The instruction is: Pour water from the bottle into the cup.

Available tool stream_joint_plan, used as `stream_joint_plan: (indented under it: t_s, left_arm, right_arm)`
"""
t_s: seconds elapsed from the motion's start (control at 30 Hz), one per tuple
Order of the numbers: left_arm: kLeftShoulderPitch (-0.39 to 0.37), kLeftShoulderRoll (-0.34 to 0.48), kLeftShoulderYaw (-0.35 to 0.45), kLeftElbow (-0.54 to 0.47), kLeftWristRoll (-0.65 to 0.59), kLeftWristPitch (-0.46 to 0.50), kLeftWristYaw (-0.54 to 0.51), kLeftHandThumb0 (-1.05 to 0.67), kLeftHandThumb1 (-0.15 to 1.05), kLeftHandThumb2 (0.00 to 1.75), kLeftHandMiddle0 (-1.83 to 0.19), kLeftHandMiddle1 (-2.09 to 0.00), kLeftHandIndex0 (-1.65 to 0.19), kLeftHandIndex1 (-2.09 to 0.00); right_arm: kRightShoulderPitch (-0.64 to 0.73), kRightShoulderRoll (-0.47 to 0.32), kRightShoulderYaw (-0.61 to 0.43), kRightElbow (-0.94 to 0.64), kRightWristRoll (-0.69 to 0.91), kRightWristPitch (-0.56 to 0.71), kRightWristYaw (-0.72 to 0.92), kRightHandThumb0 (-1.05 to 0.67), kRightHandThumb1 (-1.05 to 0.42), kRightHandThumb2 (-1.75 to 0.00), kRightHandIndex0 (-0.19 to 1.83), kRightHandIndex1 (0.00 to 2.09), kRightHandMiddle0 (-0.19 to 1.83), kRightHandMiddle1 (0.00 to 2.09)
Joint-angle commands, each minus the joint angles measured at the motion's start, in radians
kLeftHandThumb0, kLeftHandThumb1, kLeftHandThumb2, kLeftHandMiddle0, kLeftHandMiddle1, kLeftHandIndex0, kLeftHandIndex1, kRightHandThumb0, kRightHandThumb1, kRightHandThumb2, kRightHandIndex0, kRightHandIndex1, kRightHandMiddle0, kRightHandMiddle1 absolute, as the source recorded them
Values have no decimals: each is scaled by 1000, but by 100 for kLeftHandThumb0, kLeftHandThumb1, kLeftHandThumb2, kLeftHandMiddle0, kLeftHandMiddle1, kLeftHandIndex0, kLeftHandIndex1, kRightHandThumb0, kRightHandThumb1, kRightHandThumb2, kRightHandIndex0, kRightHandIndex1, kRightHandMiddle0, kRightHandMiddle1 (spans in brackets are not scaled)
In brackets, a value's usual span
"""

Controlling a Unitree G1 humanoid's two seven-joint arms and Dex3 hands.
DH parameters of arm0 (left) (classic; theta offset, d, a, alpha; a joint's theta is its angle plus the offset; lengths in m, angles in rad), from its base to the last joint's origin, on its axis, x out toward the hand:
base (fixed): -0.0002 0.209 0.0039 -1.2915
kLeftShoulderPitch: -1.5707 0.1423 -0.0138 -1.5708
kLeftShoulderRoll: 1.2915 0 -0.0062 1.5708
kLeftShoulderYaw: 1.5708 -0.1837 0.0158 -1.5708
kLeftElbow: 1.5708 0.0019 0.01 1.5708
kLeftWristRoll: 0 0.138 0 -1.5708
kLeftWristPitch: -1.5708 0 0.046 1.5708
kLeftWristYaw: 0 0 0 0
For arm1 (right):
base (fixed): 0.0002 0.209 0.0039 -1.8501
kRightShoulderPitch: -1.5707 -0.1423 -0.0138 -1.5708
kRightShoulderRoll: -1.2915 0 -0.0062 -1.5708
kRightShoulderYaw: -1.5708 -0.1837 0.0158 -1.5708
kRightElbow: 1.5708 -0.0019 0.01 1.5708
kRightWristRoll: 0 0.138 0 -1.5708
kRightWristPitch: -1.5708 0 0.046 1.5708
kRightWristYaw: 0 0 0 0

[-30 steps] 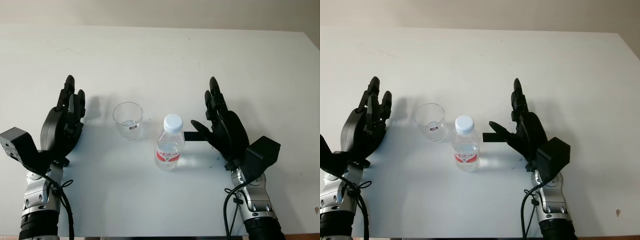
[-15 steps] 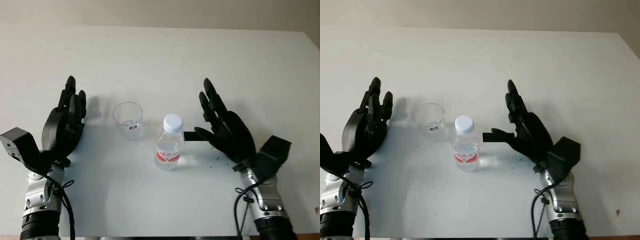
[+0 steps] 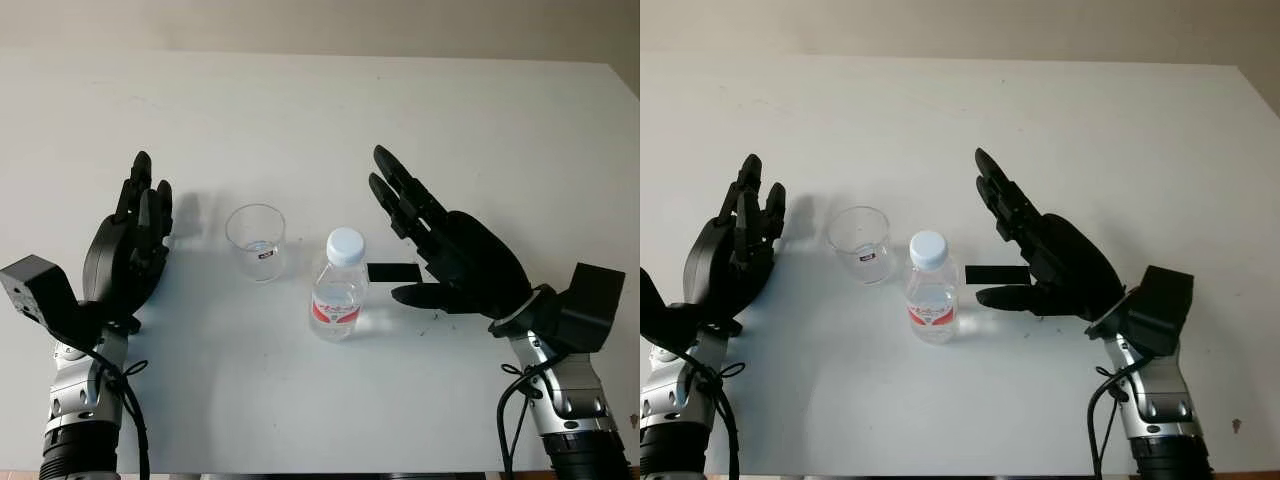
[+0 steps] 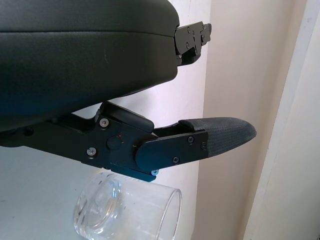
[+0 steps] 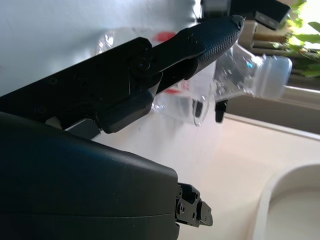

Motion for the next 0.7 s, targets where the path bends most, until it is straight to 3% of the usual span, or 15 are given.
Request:
stream_joint_plan:
  t_s: [0.0,0.67]
  left_arm:
    - [5,2,2,-7,1,-2,0,-76,105,58,19,0,19,0]
    - [12,-4,-2,-15,2,-5,11,-76,105,58,19,0,19,0]
  right_arm:
    - [24,-1,16,-27,-16,-30,1,-87,-90,-5,-19,0,-19,0]
    - [73,129,179,62,-80,-49,-54,-90,-92,-6,-19,0,-19,0]
